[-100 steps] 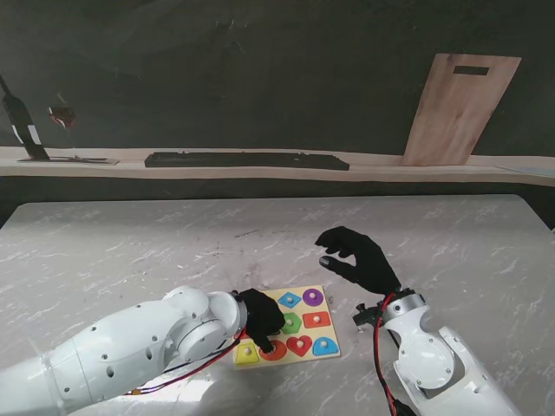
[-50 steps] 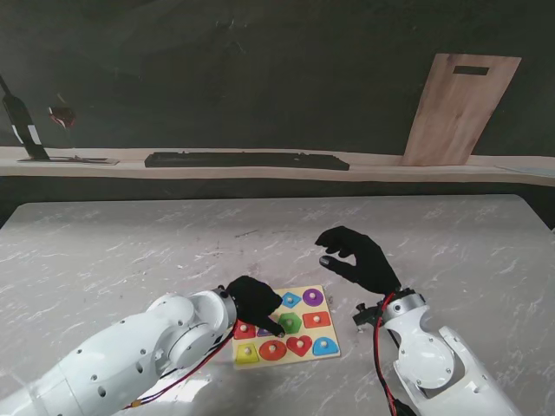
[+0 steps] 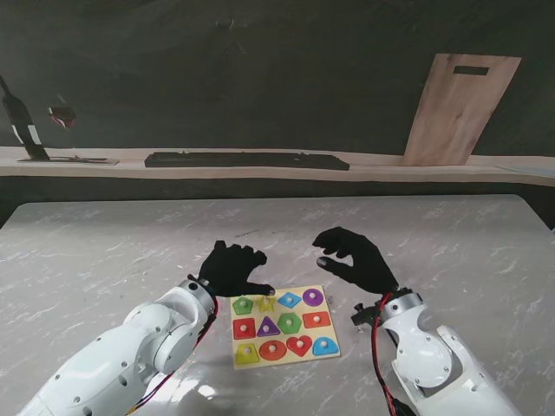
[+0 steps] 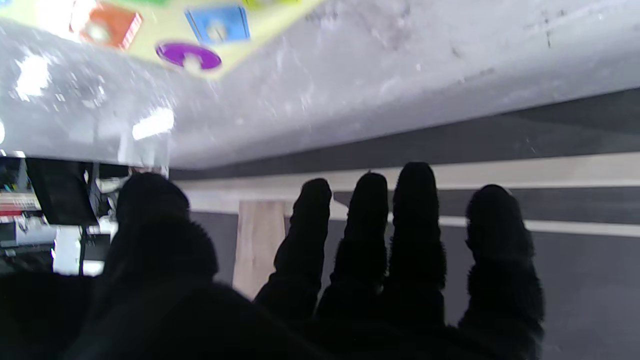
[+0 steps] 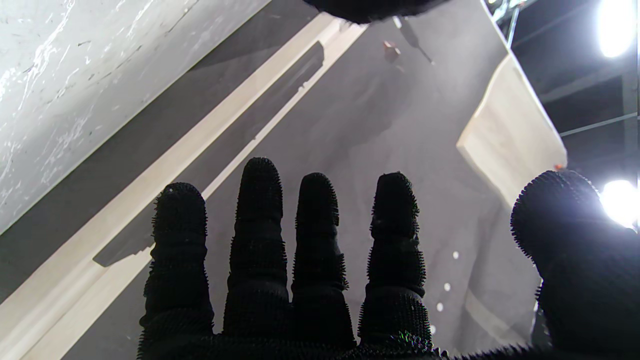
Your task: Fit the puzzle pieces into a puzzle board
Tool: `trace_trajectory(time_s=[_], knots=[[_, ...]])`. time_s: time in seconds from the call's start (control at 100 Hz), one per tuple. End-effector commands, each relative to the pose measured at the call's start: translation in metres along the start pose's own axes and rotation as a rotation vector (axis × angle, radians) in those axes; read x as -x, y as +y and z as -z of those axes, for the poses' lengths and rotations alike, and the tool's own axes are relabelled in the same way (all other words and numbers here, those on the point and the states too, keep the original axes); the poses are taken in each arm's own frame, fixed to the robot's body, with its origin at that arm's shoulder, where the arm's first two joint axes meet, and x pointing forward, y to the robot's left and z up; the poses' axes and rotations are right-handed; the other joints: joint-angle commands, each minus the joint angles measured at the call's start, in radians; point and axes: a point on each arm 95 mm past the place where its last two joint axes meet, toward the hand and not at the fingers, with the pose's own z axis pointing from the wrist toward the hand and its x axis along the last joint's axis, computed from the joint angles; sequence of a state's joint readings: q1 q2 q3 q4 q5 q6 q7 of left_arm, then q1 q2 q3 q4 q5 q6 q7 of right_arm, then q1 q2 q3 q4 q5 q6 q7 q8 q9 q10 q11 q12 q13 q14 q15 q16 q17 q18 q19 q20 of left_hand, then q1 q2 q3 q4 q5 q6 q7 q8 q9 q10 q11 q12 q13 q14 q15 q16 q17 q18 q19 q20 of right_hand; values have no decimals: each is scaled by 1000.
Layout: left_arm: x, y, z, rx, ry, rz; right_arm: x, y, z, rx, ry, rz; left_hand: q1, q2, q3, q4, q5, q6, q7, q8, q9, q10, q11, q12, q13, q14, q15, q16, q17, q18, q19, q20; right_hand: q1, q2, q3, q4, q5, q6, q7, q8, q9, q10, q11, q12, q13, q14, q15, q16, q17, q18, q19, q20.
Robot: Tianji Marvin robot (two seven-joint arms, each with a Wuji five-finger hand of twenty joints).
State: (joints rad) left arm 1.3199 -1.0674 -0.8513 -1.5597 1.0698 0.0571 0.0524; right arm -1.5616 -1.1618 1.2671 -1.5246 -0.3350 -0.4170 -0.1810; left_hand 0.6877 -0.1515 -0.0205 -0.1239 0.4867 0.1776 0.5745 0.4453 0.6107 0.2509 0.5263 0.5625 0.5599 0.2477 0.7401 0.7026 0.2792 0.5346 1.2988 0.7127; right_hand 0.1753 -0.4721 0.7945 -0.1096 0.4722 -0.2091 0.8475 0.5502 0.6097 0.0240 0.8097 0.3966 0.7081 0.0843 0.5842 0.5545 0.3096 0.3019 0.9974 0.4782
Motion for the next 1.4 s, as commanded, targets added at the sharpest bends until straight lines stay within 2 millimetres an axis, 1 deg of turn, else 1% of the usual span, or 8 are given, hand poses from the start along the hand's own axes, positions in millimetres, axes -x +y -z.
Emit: trace_trajectory(time_s=[0.0, 0.21, 0.38, 0.6, 0.71, 0.84, 1.06, 1.39], knots=[[2, -1, 2, -14, -14, 45, -1, -4, 1, -6, 6, -1, -28, 30, -20, 53, -37, 19, -37, -20, -58, 27, -56, -41, -61, 42, -73, -37, -58, -111, -59, -24, -21, 12, 1, 29, 3, -20, -3, 0, 30, -6, 2, 10, 14, 2, 13, 8, 0, -7, 17, 8], [12, -5, 15, -104, -25, 299, -1, -6, 0, -14, 9, 21, 12, 7, -14, 61, -72, -7, -174, -60, -207, 20, -209, -146, -249, -2, -335, -159, -215, -148, -366, -215, -21, 7, 2, 29, 3, -20, -3, 0, 30, -6, 2, 10, 14, 0, 11, 7, 0, -7, 16, 8], [18, -6, 26, -157, -17, 543, -4, -7, -1, -21, 31, 52, 44, -154, 0, 72, -77, 7, -271, -96, -242, 22, -271, -186, -282, -1, -427, -213, -242, -155, -470, -280, -5, -45, -6, 21, -95, -16, -34, -8, -12, -19, -9, 7, -6, -11, -5, 1, -3, -12, 12, 7], [27, 1, 36, -215, 10, 697, -8, -7, 2, -52, 81, 76, 52, -211, 17, 78, -78, -6, -318, -106, -264, 14, -306, -200, -297, -8, -486, -242, -257, -166, -564, -318, 51, -118, -54, 9, -208, -5, -74, -51, -121, -34, -61, -15, -75, -27, -138, -70, -26, -31, -53, -15], [32, 4, 38, -225, 28, 746, -10, -7, 4, -67, 96, 93, 41, -202, 16, 76, -77, -10, -330, -106, -268, 13, -318, -208, -302, -8, -506, -256, -257, -167, -620, -339, -25, -226, 126, -33, -211, -9, -76, -69, -145, -34, -90, -29, -105, -25, -197, -105, -41, -34, -101, -28], [39, 2, 46, -223, 62, 773, -12, -6, 6, -79, 110, 116, 40, -199, 16, 75, -63, -17, -337, -107, -261, 12, -329, -215, -297, -10, -515, -263, -257, -168, -647, -346, -57, -283, 205, -55, -221, -3, -87, -78, -165, -33, -105, -35, -123, -22, -226, -120, -53, -35, -133, -40], [45, 0, 64, -270, 87, 829, -15, -8, 7, -84, 122, 117, 45, -202, 15, 75, 0, -21, -311, -87, -217, 7, -329, -214, -258, -8, -519, -266, -236, -163, -658, -341, -72, -229, 181, -58, -223, -3, -90, -80, -169, -32, -107, -36, -126, -23, -231, -120, -59, -28, -142, -41], [46, -5, 77, -334, 95, 845, -17, -9, 7, -75, 127, 106, 46, -194, 11, 73, -10, -26, -278, -24, -185, 7, -342, -202, -234, -4, -522, -257, -222, -157, -669, -313, -53, -173, 120, -42, -208, -9, -87, -78, -156, -29, -102, -34, -117, -25, -220, -112, -57, -28, -136, -32]])
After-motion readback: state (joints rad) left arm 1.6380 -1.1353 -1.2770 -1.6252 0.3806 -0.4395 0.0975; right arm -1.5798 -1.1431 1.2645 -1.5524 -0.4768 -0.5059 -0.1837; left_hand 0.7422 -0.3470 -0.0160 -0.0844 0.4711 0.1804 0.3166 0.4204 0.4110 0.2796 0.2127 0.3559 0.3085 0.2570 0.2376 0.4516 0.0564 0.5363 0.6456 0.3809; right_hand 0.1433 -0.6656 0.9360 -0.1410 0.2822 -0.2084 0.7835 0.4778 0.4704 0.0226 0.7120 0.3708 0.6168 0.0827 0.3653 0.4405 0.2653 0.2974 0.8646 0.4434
